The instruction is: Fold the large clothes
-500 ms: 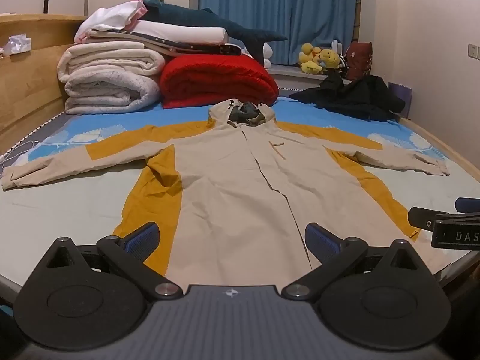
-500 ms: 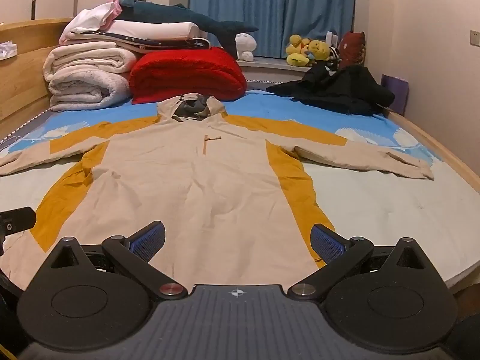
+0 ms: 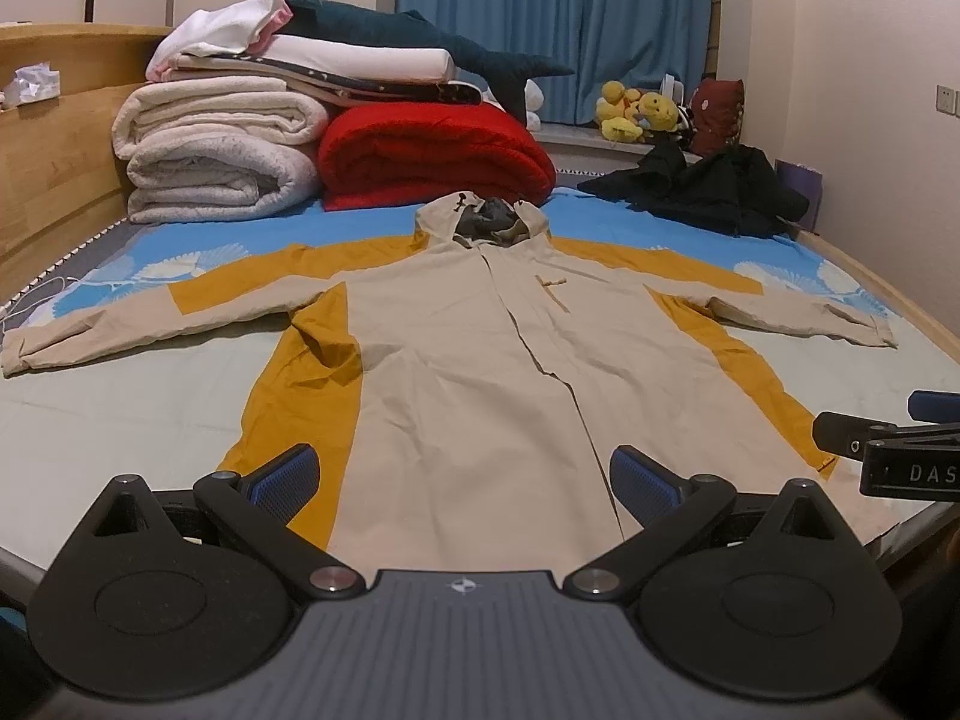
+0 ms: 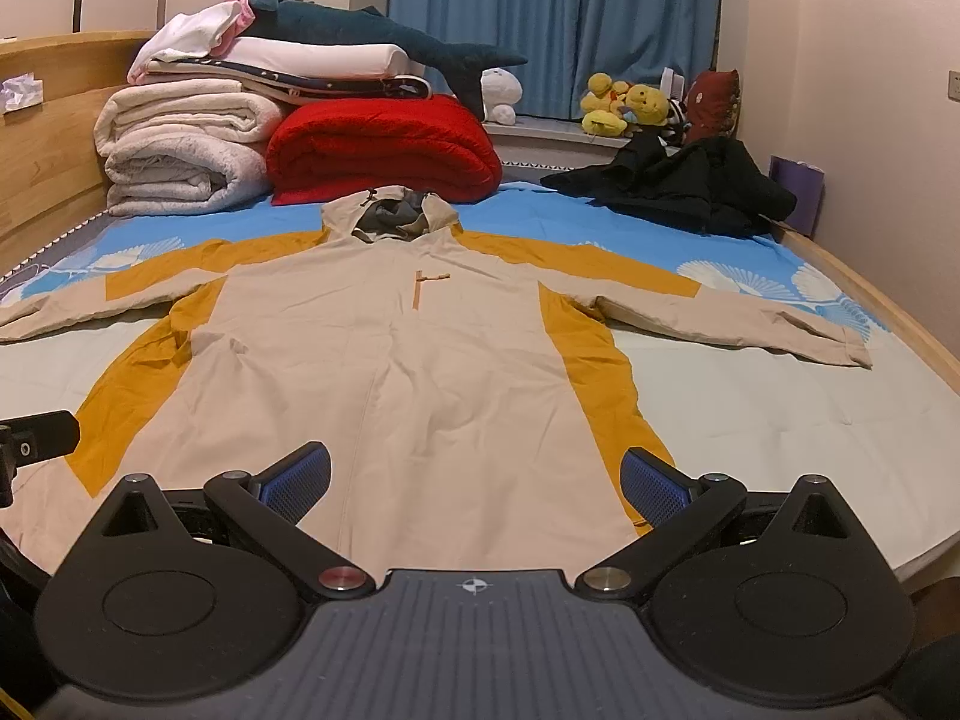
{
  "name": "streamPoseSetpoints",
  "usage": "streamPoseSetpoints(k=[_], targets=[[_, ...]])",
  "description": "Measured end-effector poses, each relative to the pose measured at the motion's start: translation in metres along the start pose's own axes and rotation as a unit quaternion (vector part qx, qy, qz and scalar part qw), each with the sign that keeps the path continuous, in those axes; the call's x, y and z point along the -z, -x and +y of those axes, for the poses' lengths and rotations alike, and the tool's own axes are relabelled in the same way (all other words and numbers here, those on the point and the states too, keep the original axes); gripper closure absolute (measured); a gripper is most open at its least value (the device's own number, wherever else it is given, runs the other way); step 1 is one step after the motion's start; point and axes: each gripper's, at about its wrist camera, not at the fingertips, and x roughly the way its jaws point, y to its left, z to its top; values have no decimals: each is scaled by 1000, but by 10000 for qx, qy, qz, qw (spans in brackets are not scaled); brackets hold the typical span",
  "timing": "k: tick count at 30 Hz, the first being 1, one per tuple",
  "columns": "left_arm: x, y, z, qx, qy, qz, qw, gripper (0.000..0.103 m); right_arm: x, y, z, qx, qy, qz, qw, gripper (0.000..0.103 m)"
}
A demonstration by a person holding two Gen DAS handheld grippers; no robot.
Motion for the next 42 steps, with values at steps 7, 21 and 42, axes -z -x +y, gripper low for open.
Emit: streamPoseSetpoints(k=[7,21,42], targets=[[2,-3,-1,-11,-34,-5,10000,0,2,-3,6,21,73,31,10000,1],[7,-5,1,-33,-35,5,10000,0,3,-5,8,103,256,137,9995,1],[-43,-81,71,-10,-862,482,9951,55,-36,-13,-51,180,197,-1180,9927,38]])
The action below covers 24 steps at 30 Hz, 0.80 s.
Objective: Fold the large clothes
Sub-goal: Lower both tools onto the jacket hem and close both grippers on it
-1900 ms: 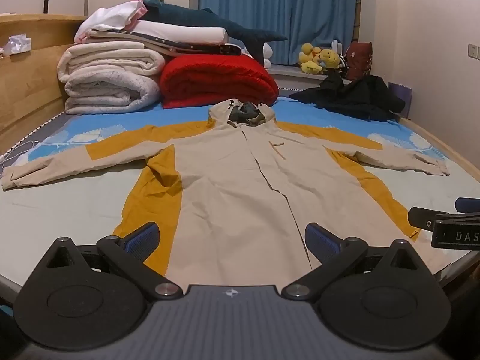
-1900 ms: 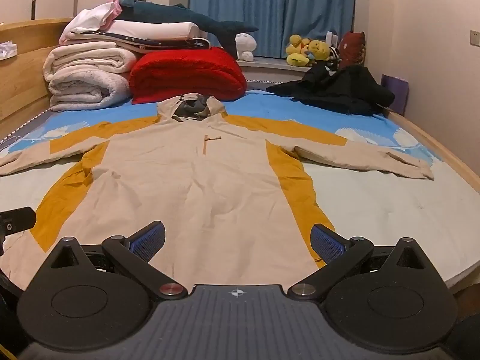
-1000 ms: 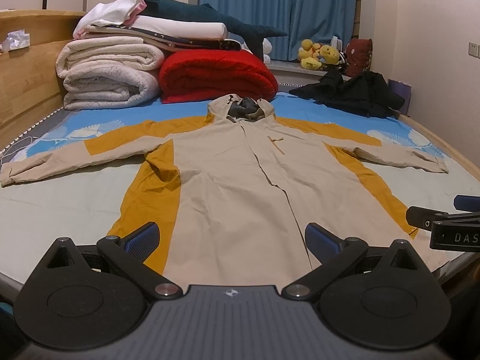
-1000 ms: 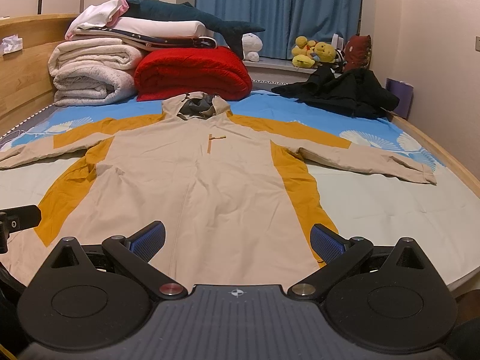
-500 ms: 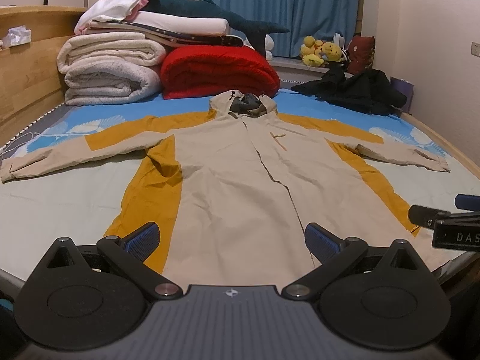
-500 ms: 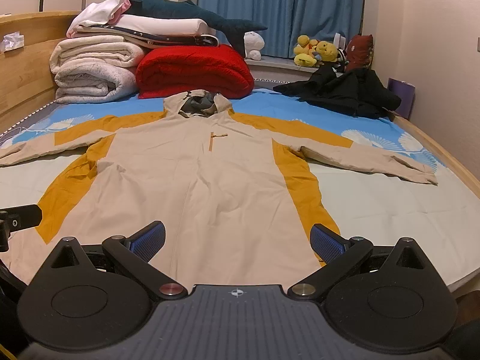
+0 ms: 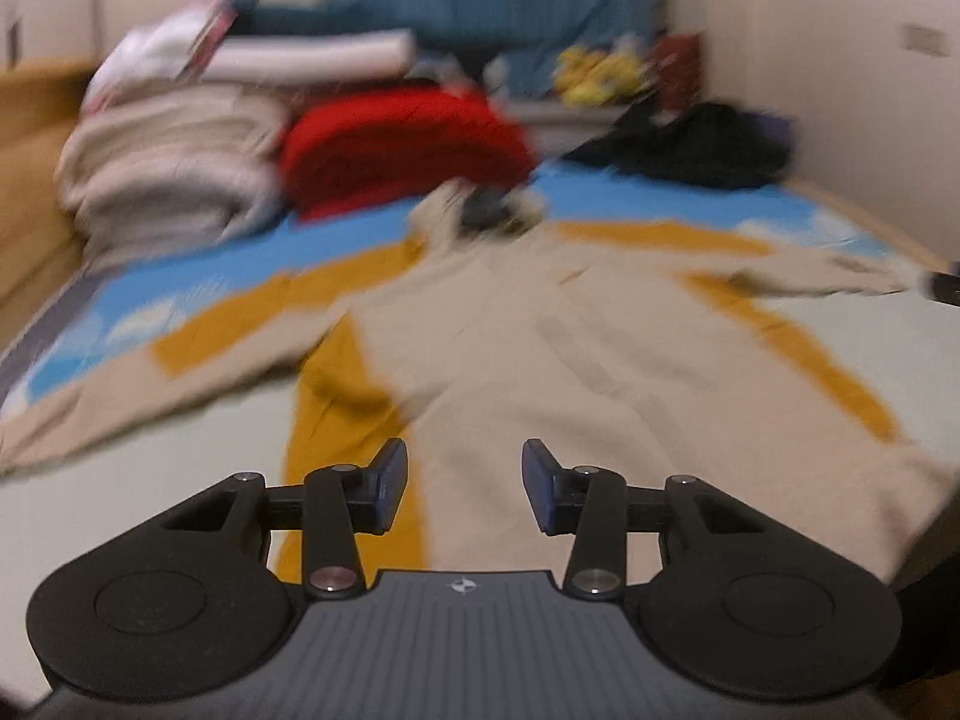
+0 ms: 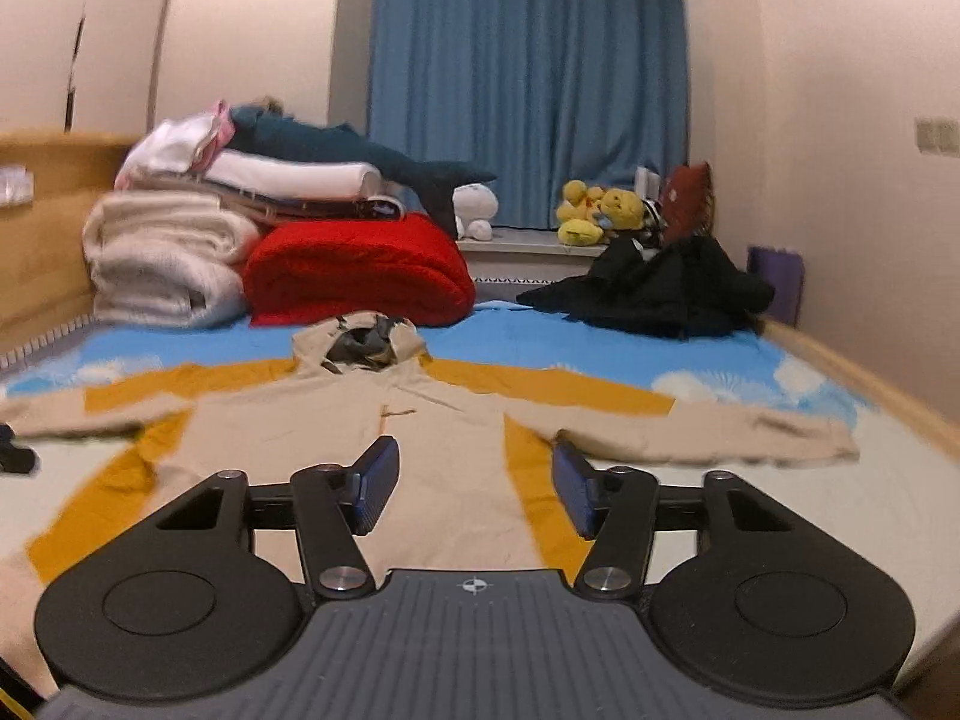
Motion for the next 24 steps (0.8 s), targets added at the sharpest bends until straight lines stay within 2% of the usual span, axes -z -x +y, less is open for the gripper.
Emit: streamPoseSetpoints(k=[1,2,3,4,6,7,9,12,16,18,20,22,23,24], targets=[[8,-14,8,-172,145,294,9993,55,1,-12,-8,-33,114,196,9997,37],[18,-31,16,-413,340,769,9956,55,5,-23,-13,-20,170,381,9991,37],[26,-45,25,-661,536,1245,9886,54,11,-35,-21,128,251,600,9978,37],[35,-57,35,-748,792,1612,9809,48,17,-46,-28,276,401,914,9946,37],[42,-69,50,-727,1189,2021,9694,35,33,-70,-47,762,7,1577,9845,37],[47,-74,57,-685,1321,2220,9636,30,39,-77,-57,895,-254,1776,9797,37],[45,-79,65,-757,1339,2378,9590,27,58,-93,-78,1072,-883,2304,9631,37],[45,-83,70,-945,1410,2209,9604,26,82,-105,-96,1323,-1364,2804,9409,37],[54,-93,70,-934,1556,2285,9565,26,105,-107,-90,1451,-1283,3276,9247,37],[55,-94,68,-946,1562,2240,9573,26,119,-120,-83,1277,-1314,3473,9197,37],[55,-95,66,-917,1538,2175,9595,36,125,-126,-78,1203,-1332,3530,9183,38],[54,-93,64,-905,1485,2100,9621,63,125,-124,-80,1225,-1432,3476,9185,47],[54,-93,63,-893,1465,2083,9629,71,124,-123,-79,1240,-1467,3463,9183,60],[54,-91,63,-842,1464,2068,9637,93,124,-126,-79,1244,-1469,3473,9178,74]])
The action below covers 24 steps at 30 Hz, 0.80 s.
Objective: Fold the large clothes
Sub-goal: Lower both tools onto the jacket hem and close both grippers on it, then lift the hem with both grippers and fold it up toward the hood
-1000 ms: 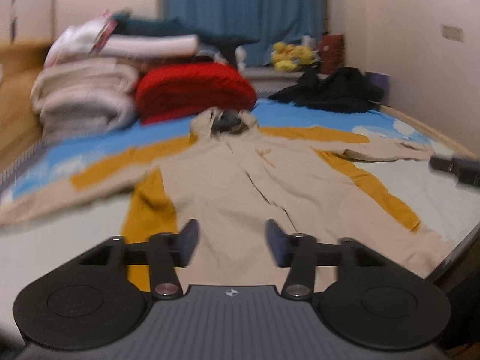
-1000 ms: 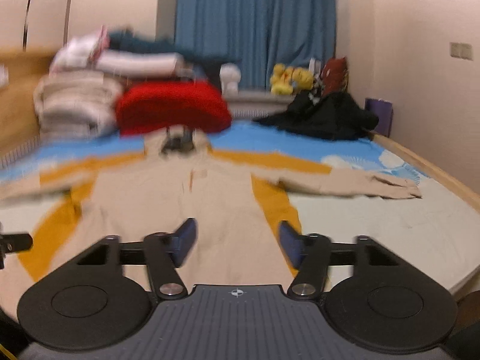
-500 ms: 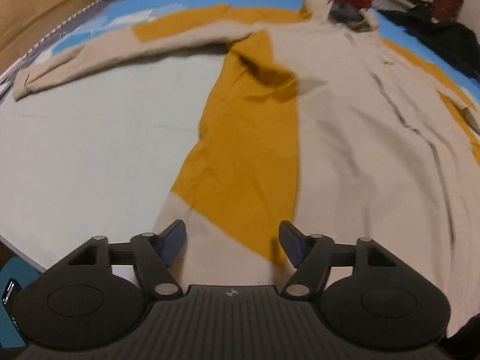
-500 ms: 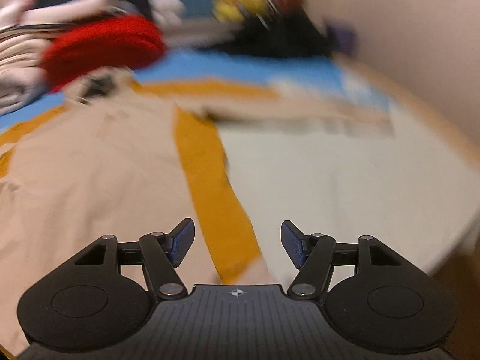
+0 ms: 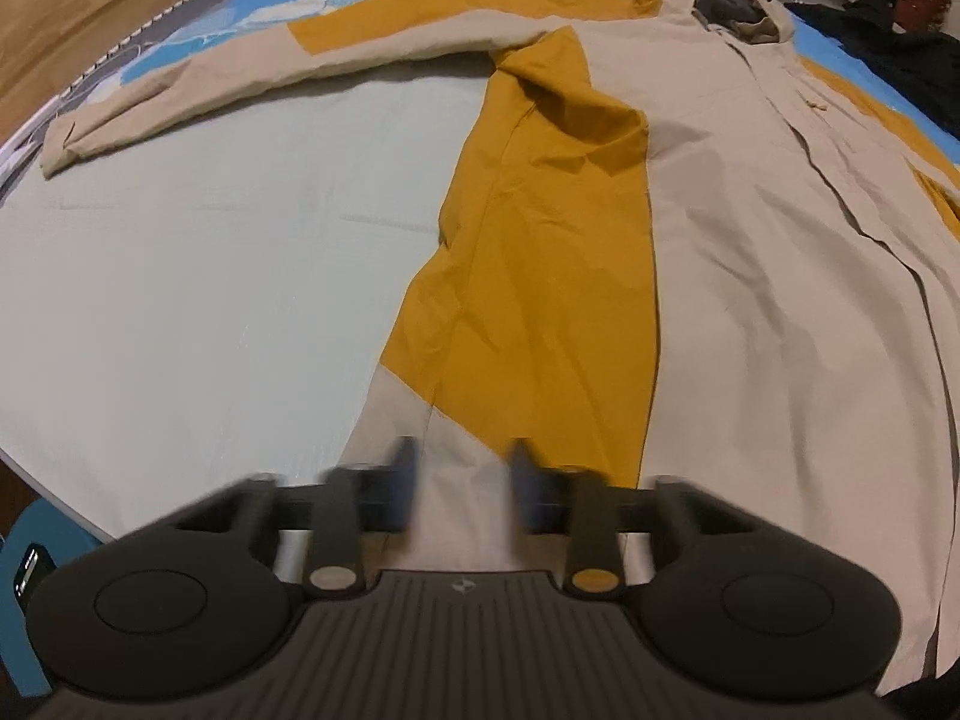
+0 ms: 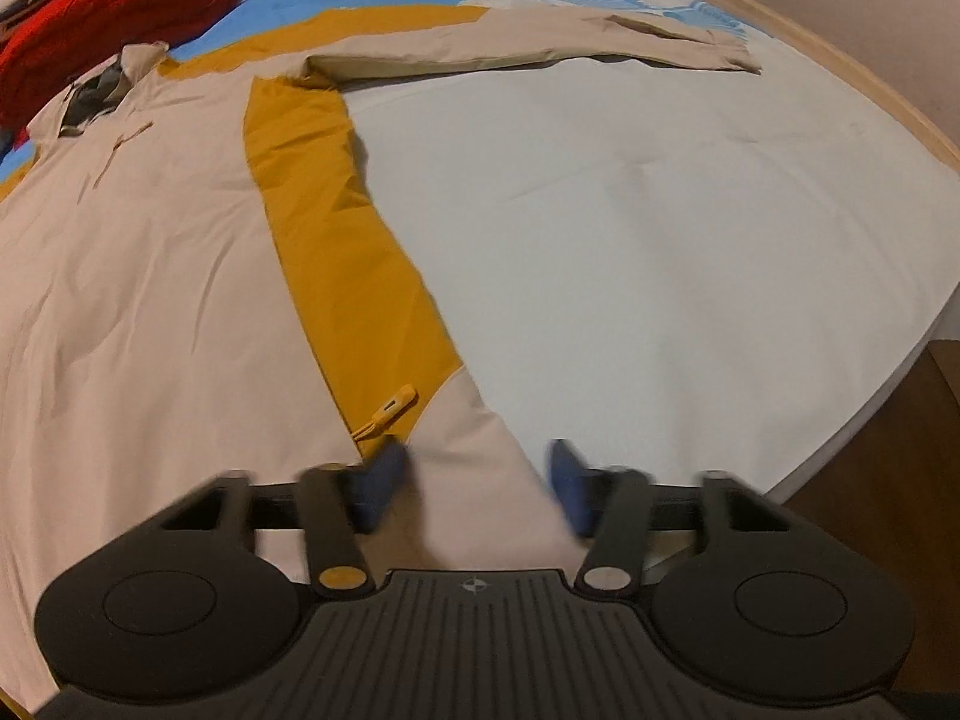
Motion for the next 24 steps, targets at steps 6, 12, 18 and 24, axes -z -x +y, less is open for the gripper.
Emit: streamPoseSetpoints(k=[6,12,18,24], targets=[[3,17,7,203,109,-167,9996,103,0,14,-6,-203,21,-158,9997,103],[4,24,27,426,581,-123,9973,103,-8,45,-20,-496,-363,-526,9967,103],[6,16,57,658,1659,73,9839,54,-3,50,-22,-417,-173,-551,9975,95],[7,7,50,357,1349,151,9901,54,0,25,-23,-142,-271,-197,9993,72]])
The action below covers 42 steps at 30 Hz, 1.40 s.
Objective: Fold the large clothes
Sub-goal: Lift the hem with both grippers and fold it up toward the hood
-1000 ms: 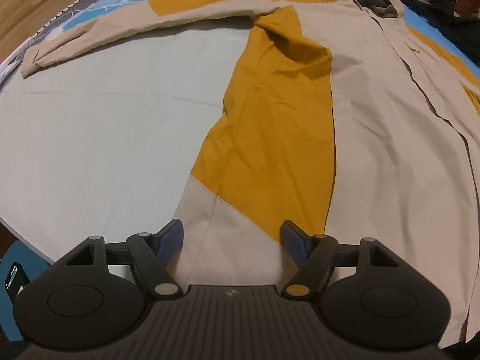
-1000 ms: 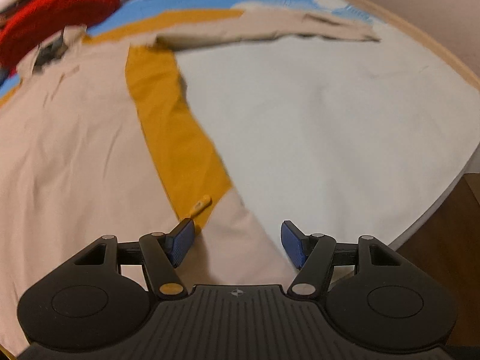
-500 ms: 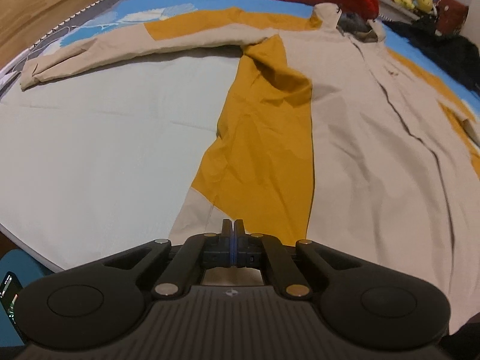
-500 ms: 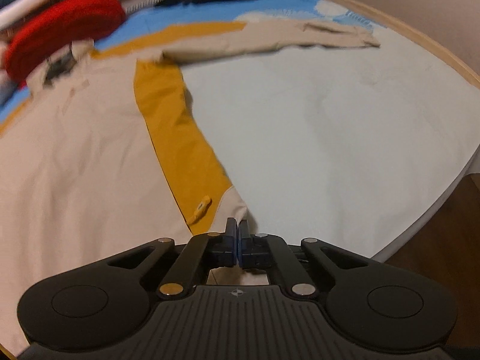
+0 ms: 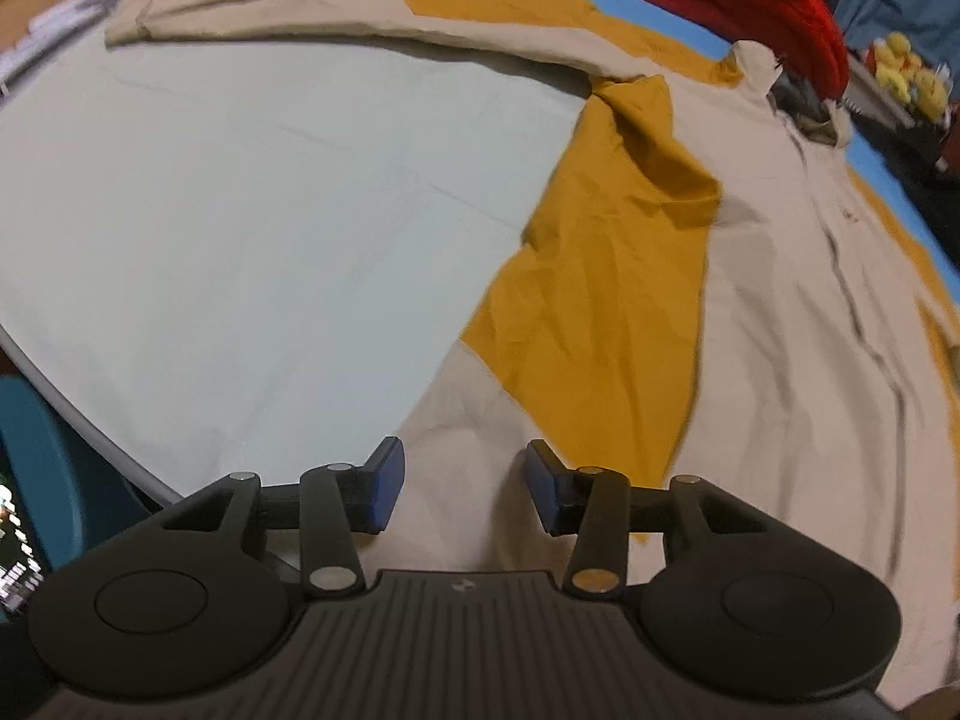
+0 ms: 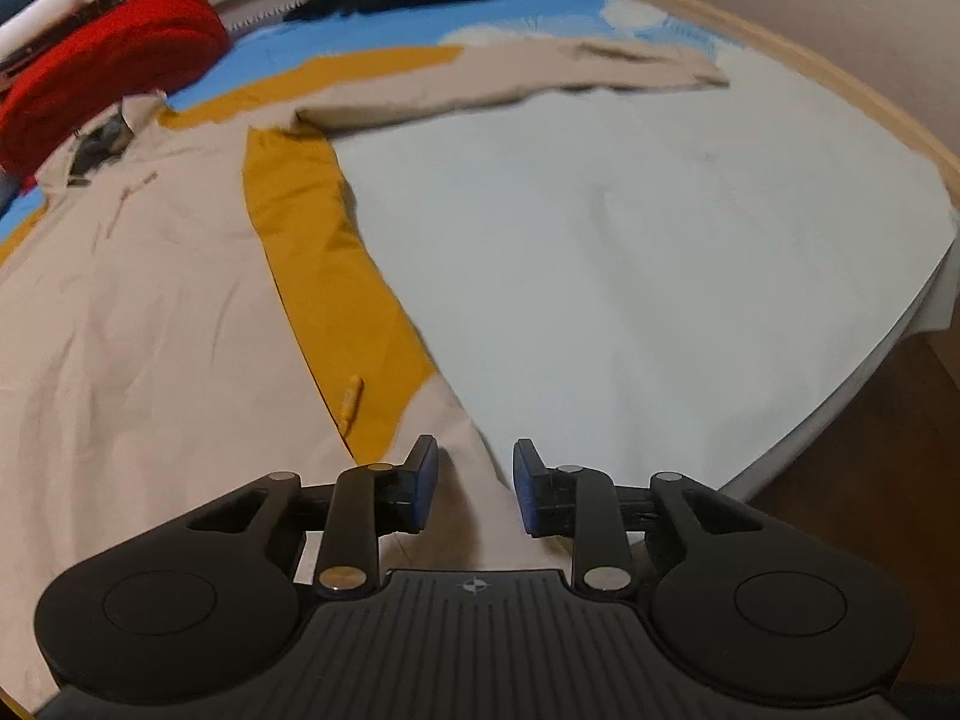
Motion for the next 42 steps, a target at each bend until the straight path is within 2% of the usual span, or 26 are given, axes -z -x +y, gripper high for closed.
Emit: streamPoseSetpoints(k=[3,6,7,8,9,10,16,20,24,26,27,28,29,31,32,34,36,37,38,39,40,41,42], targets=[[-1,-3,1,-220,-21,-36,9998,54,3,-12,7,77,104,196,9997,66],[1,-5,2,-355,-100,-25,9993,56,5,-16,15,134,228,214,9994,64],[2,-5,0,-338,-202,-23,9992,66,4,-16,17,125,265,220,9993,68],[3,-5,-3,-241,-316,-1,9992,78,4,-16,18,108,302,219,9992,85],[3,-4,-5,-158,-419,7,9990,95,4,-16,19,90,340,195,9992,100],[4,-1,-7,-115,-491,-55,9987,100,4,-13,19,58,358,156,9992,101],[1,38,-6,137,-408,-466,9980,102,-9,24,11,-130,-3,-304,9995,103],[5,72,-8,187,-821,-671,9942,102,-16,61,9,-196,33,-619,9979,103],[5,59,0,-170,-801,-270,9963,96,-13,73,5,-61,179,-563,9982,103],[3,61,-5,-508,-888,-564,9932,96,-10,59,1,13,210,-215,9995,103],[2,66,-12,-550,-1034,-803,9899,90,-9,53,1,43,144,-130,9998,102],[-1,69,-19,-467,-1144,-952,9878,83,-8,51,0,115,51,-176,9998,102],[-1,73,-26,-241,-1245,-1078,9861,80,-8,51,2,254,23,-329,9991,99],[2,68,-36,158,-1385,-1041,9847,71,-11,54,8,223,96,-733,9970,98],[4,61,-41,290,-1435,-883,9853,68,-11,54,11,58,111,-828,9965,98],[9,35,-45,386,-1389,-289,9891,59,-9,46,21,-486,160,-780,9956,95],[13,11,-41,245,-1257,307,9913,59,-6,34,30,-753,254,-609,9950,84],[15,4,-39,42,-1223,460,9914,59,-4,27,34,-808,313,-450,9952,80],[11,8,-41,-81,-1210,339,9920,59,-1,16,38,-799,392,-156,9959,75],[6,14,-44,-85,-1212,186,9924,59,4,4,42,-686,473,183,9964,75],[3,21,-47,53,-1218,-15,9925,56,9,-6,44,-486,540,446,9964,75],[1,27,-48,202,-1199,-169,9924,52,11,-9,44,-389,555,469,9966,75],[-2,27,-49,257,-1195,-195,9923,45,11,-9,46,-344,568,383,9971,75]])
